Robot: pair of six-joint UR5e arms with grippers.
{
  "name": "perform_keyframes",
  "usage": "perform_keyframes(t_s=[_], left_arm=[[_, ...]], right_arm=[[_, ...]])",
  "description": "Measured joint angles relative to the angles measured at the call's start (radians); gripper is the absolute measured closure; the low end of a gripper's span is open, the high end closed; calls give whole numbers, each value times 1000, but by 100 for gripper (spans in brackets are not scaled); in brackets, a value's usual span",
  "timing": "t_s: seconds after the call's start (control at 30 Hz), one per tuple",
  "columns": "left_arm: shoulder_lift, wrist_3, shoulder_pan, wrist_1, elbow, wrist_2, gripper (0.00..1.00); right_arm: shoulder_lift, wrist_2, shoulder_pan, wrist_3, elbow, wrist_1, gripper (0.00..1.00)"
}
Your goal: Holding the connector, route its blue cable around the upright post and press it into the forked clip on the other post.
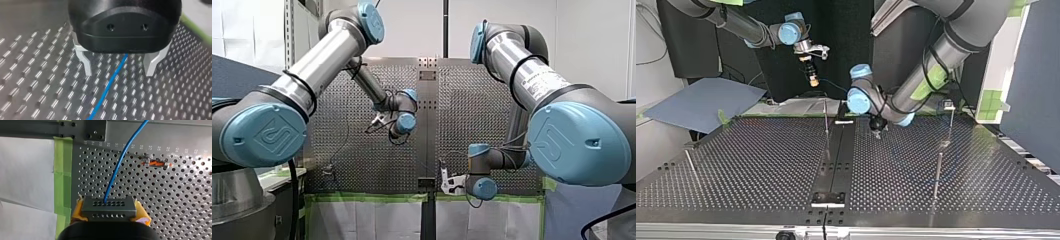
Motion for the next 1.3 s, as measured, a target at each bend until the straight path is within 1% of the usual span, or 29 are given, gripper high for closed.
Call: perform_keyframes(t_s=[0.13, 0.4, 0.5, 0.57, 0.7, 0.93, 1.17, 1.3], left_arm=[[-38, 4, -16, -1, 0, 3, 0], [-81, 11, -41, -7, 0, 7, 0], [-108, 12, -52, -10, 0, 16, 0], [-122, 3, -59, -10, -1, 26, 0], [-134, -16, -69, -13, -7, 54, 0], [-136, -38, -87, -36, -9, 107, 0], [-142, -63, -107, -71, -12, 138, 0], [-168, -69, -119, -93, -7, 137, 0]], right_arm=[[0, 1, 3, 0, 0, 0, 98], [0, 1, 4, 0, 0, 0, 98], [0, 2, 5, 0, 0, 0, 98], [0, 2, 6, 0, 0, 1, 98], [0, 4, 6, 0, 0, 2, 98], [0, 4, 7, 0, 0, 3, 98], [0, 5, 7, 0, 0, 3, 98], [0, 5, 7, 0, 0, 2, 98]])
